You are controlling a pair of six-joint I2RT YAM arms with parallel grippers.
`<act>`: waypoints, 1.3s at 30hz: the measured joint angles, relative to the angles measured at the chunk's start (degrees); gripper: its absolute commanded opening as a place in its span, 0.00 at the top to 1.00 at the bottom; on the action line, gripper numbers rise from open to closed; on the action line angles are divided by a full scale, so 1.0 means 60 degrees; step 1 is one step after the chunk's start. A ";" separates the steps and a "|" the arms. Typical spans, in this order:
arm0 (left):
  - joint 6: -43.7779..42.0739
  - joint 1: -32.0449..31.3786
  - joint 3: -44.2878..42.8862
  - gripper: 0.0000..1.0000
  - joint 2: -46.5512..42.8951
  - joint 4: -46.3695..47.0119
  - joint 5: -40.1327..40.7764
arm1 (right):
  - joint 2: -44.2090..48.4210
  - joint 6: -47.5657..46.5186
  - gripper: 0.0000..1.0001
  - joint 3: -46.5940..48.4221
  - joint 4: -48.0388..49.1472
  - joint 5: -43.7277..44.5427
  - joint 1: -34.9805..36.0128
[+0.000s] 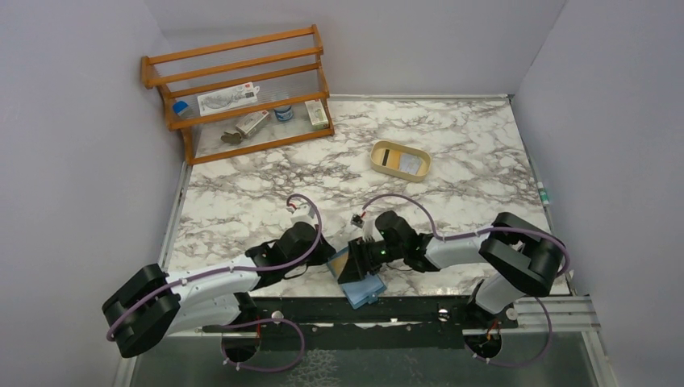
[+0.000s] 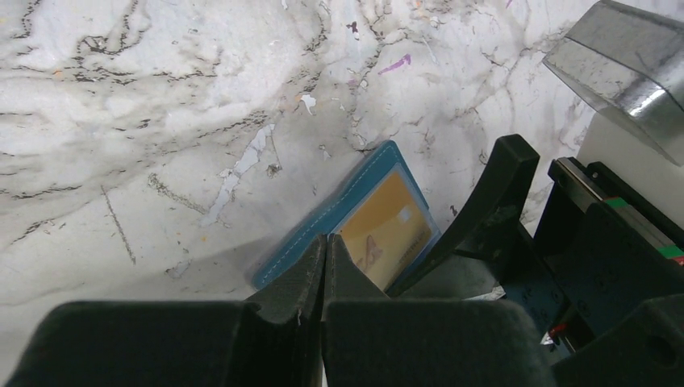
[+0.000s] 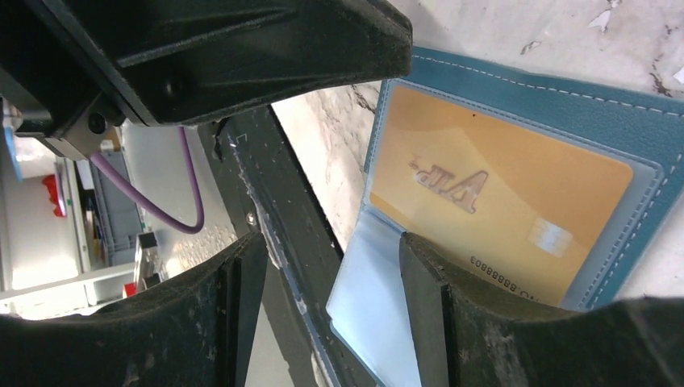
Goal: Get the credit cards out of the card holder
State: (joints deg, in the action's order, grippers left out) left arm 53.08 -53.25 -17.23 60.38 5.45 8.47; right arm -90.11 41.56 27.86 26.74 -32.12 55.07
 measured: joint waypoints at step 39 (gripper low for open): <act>-0.1333 0.1490 -0.0076 0.52 0.2299 0.2386 -0.4386 | 0.1821 -0.5147 0.34 0.3053 -0.5905 -0.2200 -0.2554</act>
State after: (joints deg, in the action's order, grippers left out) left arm 45.08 -44.31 -17.69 74.17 19.77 -17.85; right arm -79.18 10.68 46.17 -8.69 -45.32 39.75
